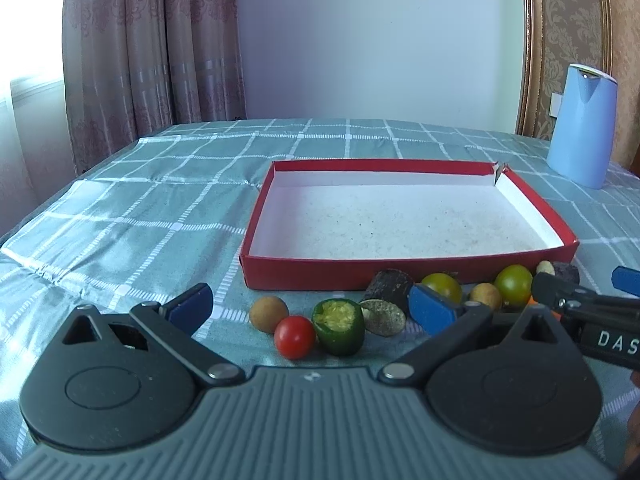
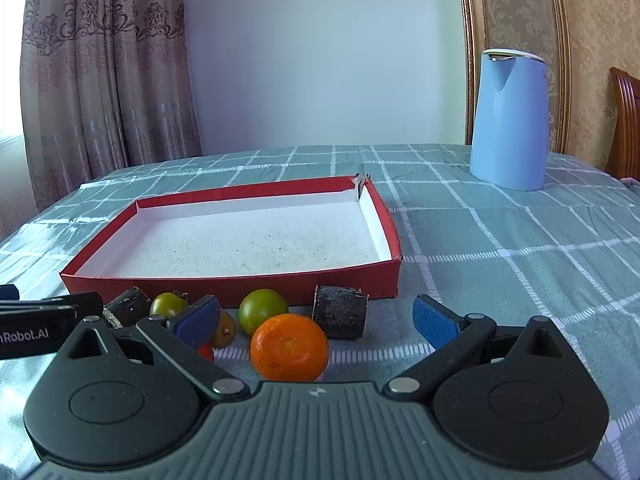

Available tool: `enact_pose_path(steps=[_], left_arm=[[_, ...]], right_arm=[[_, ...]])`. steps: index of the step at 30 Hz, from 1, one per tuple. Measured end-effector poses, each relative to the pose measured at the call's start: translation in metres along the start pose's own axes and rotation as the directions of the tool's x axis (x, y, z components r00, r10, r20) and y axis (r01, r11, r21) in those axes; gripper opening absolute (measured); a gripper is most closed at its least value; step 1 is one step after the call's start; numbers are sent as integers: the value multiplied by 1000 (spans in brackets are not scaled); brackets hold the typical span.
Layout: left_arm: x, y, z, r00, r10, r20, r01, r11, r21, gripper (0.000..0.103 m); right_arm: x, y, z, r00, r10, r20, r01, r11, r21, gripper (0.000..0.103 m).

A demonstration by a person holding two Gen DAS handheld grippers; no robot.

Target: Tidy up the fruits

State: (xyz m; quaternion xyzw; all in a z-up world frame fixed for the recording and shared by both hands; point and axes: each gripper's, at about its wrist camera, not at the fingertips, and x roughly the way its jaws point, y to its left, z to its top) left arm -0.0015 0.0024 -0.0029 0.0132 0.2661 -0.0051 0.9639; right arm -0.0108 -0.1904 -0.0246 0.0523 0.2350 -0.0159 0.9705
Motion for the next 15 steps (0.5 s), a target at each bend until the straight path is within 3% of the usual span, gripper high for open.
enact_pose_path(steps=[15], left_arm=[[2,0,-2,1000,-7,0,7,1000,-2,103]], right_arm=[[1,-2,-2,1000,1,-6,-1,1000,5,103]])
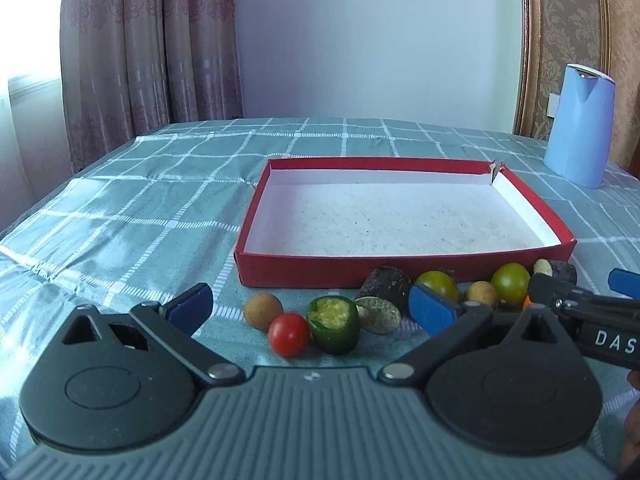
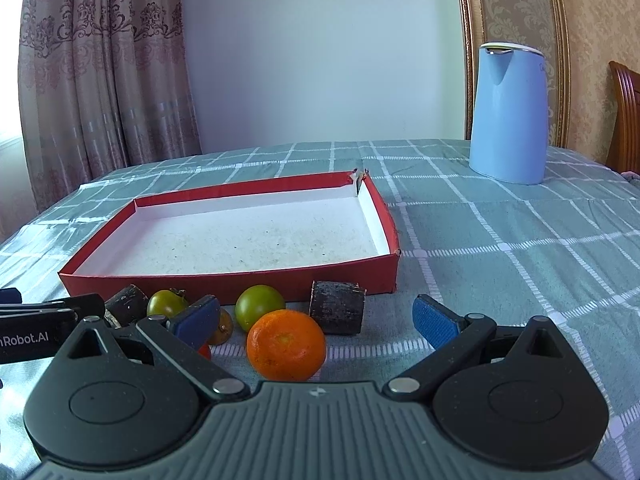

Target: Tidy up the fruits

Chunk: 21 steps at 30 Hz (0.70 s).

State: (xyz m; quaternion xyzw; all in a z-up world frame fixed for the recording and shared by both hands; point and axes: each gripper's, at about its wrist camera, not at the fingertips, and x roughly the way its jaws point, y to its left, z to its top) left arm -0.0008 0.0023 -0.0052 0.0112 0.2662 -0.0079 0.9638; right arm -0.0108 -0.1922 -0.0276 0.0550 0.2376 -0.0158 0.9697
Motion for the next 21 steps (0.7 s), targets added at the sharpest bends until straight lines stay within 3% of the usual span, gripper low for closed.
enact_pose_path(steps=[21], left_arm=[[6,0,-2,1000,1,-20,-1,1000,-2,103]], right_arm=[[1,-1,0,1000,9,4,-9,1000,2,103]])
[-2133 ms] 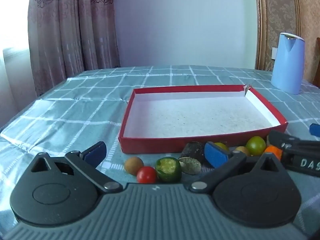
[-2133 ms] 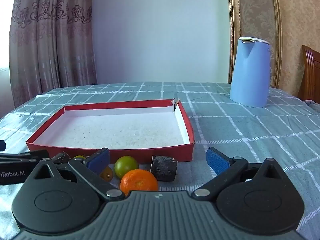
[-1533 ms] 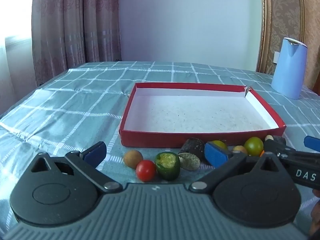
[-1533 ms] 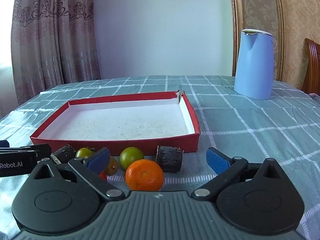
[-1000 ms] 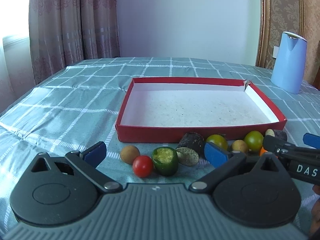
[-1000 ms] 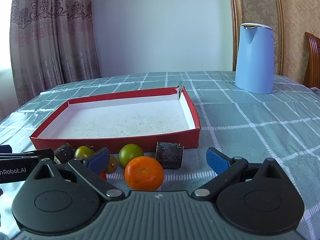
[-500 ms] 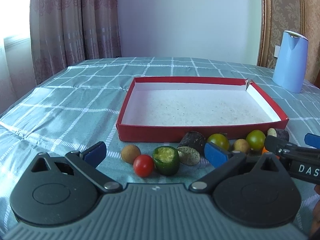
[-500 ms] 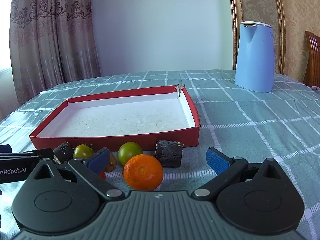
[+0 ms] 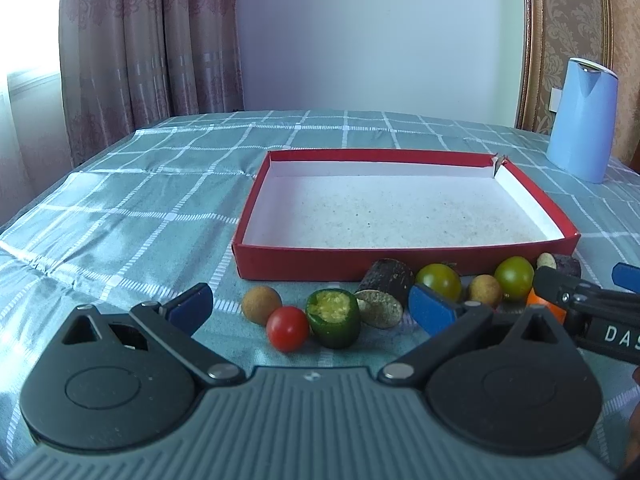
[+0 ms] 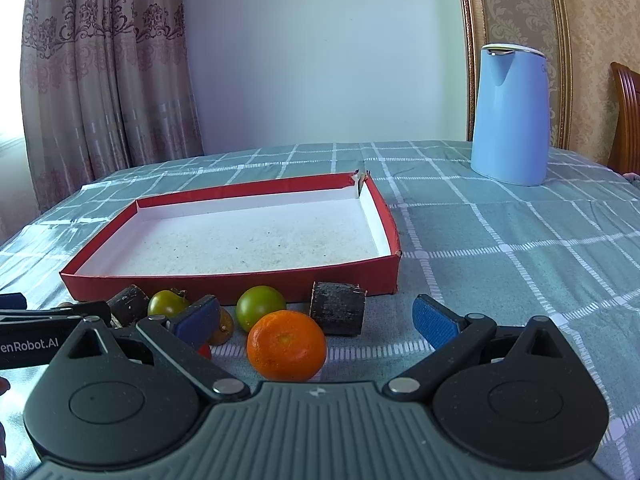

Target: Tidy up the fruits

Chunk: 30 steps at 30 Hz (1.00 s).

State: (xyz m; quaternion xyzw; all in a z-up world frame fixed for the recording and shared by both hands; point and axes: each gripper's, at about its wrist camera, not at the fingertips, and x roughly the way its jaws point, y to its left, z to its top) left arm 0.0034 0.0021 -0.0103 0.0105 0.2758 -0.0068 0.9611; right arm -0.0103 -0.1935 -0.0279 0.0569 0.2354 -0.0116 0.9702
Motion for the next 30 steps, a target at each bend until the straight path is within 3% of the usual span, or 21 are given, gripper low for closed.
enact_pose_path(steps=[18,30], left_arm=[[4,-4,-4,1000,1,-15,0,1000,30,103],[8,7,-13,999,6,-36,-5,1000,18,103]], right_arm=[[-1,-6,1,1000,-3,-3,3,1000,-4,103],[-22,-32,-9,1000,-8,9,8,999,-41,103]])
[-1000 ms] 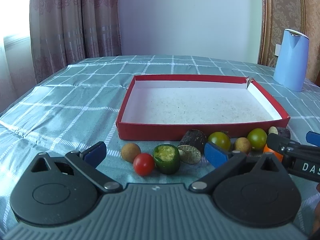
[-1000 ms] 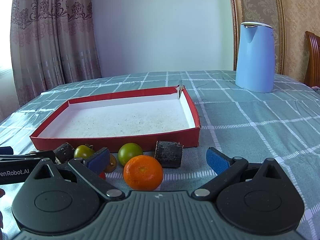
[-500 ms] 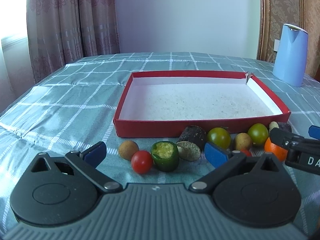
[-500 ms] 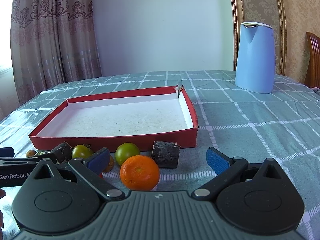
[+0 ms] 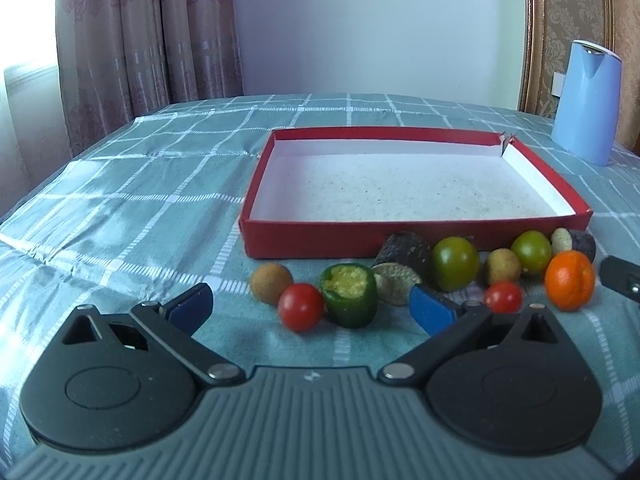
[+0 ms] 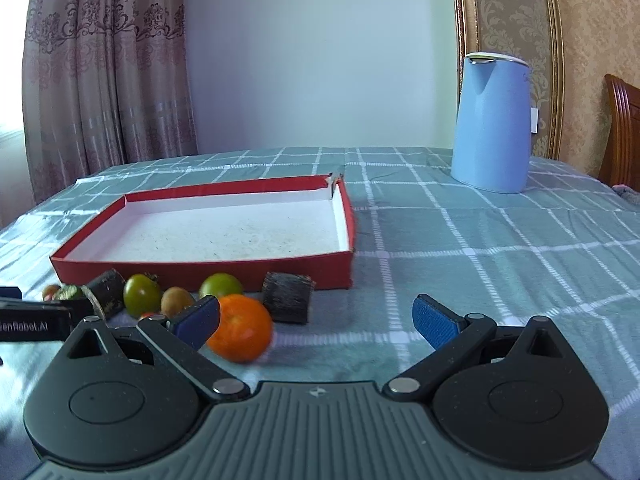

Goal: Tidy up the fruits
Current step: 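Close the right gripper around the tangerine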

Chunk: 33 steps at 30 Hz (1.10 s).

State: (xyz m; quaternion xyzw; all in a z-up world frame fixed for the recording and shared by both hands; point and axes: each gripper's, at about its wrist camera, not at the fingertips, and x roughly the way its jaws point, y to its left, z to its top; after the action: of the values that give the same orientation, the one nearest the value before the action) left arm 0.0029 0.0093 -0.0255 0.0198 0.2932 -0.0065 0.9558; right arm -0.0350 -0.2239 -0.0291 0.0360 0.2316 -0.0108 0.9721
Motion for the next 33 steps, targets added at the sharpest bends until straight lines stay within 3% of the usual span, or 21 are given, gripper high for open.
enact_pose_path(steps=[10,11,13,16,19,24,29,33], left_arm=[[1,10,-6,1000,-23,-3,23,1000,-10,103],[0,12,-7,1000,-20,-1,20,1000,-15,103],[-2,18,-8,1000,-13,4,13,999,-30,103],[-3,27,-11,1000,1,5,-1,999,-43,103],[-3,35,-11,1000,-4,9,5,998,-58,103],[-5,38,-11,1000,-15,23,16,998,-55,103],[-16,30,-10,992,-101,78,101,995,7,103],[-15,31,-7,992,-88,94,80,993,82,103]], right_arm=[[11,24,1,998,64,-17,-65,995,-77,100],[14,26,2,997,67,-26,-69,994,-79,97],[23,29,3,994,84,-66,-89,993,-77,71],[38,31,3,981,138,-139,-146,988,-50,51],[40,33,2,979,148,-139,-156,987,-45,44],[39,31,1,977,163,-135,-168,985,-28,43],[42,28,2,976,169,-138,-173,985,-20,43],[41,28,2,976,169,-138,-174,985,-19,43]])
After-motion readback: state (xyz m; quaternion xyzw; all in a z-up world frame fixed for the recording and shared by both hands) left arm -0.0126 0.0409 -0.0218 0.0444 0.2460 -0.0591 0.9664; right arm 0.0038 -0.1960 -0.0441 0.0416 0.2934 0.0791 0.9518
